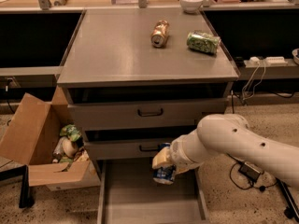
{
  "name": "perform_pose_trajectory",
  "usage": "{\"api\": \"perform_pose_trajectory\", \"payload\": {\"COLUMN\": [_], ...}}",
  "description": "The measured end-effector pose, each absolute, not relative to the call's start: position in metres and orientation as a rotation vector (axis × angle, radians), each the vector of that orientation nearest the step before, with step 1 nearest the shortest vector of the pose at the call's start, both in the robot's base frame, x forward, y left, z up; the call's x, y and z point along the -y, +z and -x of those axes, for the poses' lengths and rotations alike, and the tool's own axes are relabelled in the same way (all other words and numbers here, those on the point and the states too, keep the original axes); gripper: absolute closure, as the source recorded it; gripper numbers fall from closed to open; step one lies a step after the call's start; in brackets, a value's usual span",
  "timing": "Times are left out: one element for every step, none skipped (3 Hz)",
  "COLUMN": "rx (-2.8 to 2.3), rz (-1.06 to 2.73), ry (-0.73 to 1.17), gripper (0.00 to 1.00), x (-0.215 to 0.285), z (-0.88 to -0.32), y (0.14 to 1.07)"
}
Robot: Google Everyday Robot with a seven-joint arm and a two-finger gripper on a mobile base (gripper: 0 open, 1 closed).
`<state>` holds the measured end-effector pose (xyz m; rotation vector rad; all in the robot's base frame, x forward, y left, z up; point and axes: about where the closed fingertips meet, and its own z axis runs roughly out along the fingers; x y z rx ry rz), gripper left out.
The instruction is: Pick pepsi can from bottom drawer and place on counter
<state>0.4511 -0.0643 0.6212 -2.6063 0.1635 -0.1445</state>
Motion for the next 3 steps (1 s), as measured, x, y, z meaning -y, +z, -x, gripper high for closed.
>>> {"api": "perform_pose_trajectory", "payload": {"rx": [-0.112, -0.044, -0.044], "rz": [2.642, 2.663, 2.663], "ry": [-0.237, -0.37, -0.37], "gripper": [1.0, 1.0, 1.0], "x": [0.053, 0.05, 0.05], "z": [-0.451, -0.444, -0.444], "y": [0.68, 0.738, 0.738]}}
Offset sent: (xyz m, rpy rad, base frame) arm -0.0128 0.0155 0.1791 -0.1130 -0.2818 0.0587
